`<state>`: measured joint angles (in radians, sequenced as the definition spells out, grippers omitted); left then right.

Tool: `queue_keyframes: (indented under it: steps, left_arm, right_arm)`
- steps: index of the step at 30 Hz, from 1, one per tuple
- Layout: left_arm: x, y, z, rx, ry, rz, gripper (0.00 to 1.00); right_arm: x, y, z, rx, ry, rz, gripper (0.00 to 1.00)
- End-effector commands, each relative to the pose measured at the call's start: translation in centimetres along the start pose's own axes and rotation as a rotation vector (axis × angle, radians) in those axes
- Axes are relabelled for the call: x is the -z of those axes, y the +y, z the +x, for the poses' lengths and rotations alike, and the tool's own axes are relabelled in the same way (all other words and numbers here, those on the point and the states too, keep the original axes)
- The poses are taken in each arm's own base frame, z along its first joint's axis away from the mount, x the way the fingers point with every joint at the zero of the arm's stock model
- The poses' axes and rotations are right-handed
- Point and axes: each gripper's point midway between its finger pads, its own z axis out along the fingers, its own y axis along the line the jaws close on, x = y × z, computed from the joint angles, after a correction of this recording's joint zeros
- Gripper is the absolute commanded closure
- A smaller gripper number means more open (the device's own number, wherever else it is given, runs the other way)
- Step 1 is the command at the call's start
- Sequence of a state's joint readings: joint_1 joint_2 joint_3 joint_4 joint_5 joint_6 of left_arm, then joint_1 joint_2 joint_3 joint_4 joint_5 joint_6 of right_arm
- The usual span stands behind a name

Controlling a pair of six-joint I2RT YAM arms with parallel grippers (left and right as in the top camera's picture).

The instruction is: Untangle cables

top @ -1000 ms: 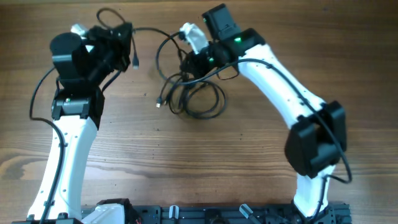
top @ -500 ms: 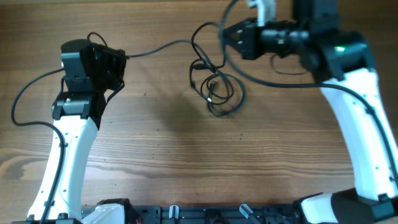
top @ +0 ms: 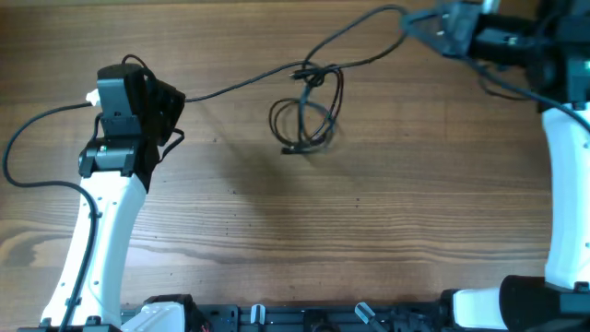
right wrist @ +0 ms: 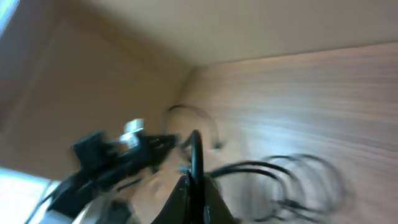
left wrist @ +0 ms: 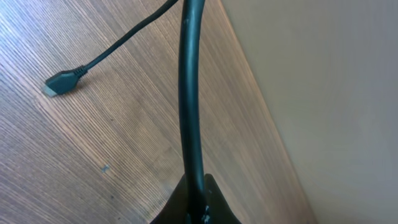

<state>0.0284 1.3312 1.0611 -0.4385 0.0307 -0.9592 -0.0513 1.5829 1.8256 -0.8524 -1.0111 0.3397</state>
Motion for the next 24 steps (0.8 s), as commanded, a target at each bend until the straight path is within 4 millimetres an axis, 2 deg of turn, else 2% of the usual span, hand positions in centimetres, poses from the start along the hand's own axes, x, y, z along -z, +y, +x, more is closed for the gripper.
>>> queue_keyframes:
  steps: [1,3,5,8,10,11,12,14,15,17,21,24]
  left_arm:
    - [0.4,0.7,-1.6,-0.037,-0.078,-0.043,0.96]
    - [0.4,0.2,-1.2,-0.091,-0.056,-0.019,0.96]
    - [0.4,-0.4,-0.8,-0.142,-0.030,0.011,0.96]
    - [0.4,-1.5,0.0,-0.170,0.015,0.073,0.96]
    - [0.5,-2.5,0.6,-0.178,0.049,0.126,0.96]
    - [0.7,-3.3,0.9,-0.194,0.068,0.166,0.96]
    - [1.2,-5.2,1.8,-0.233,0.120,0.269,0.96]
    - [2.0,-7.2,3.2,-0.257,0.183,0.378,0.96]
    - [2.5,-8.1,4.0,-0.271,0.216,0.430,0.96]
    - [3.6,-10.0,5.9,-0.305,0.290,0.532,0.96]
    - [4.3,-10.8,8.6,-0.338,0.359,0.564,0.96]
    - [4.7,-11.3,10.5,-0.362,0.399,0.574,0.96]
  right_arm:
    - [2.5,-7.2,-2.0,0.050,-0.116,0.446,0.96]
    - [1.7,-8.5,-0.7,0.067,-0.060,0.529,0.96]
    - [-0.3,-8.2,1.2,0.102,0.032,0.504,0.96]
    - [-5.4,-6.1,6.6,0.238,0.279,0.369,0.96]
    - [-7.5,-5.6,9.4,0.294,0.396,0.339,0.96]
    - [-8.4,-5.6,10.5,0.312,0.436,0.342,0.96]
    - [-9.9,-5.5,11.5,0.347,0.471,0.350,0.96]
    - [-10.7,-5.8,10.9,0.364,0.443,0.392,0.96]
    - [-10.8,-6.2,10.0,0.341,0.398,0.434,0.96]
    - [-11.0,-6.6,6.8,0.269,0.251,0.500,0.96]
    - [-10.0,-5.7,0.9,0.229,0.006,0.479,0.96]
    - [-9.4,-5.4,-1.9,0.190,-0.106,0.447,0.96]
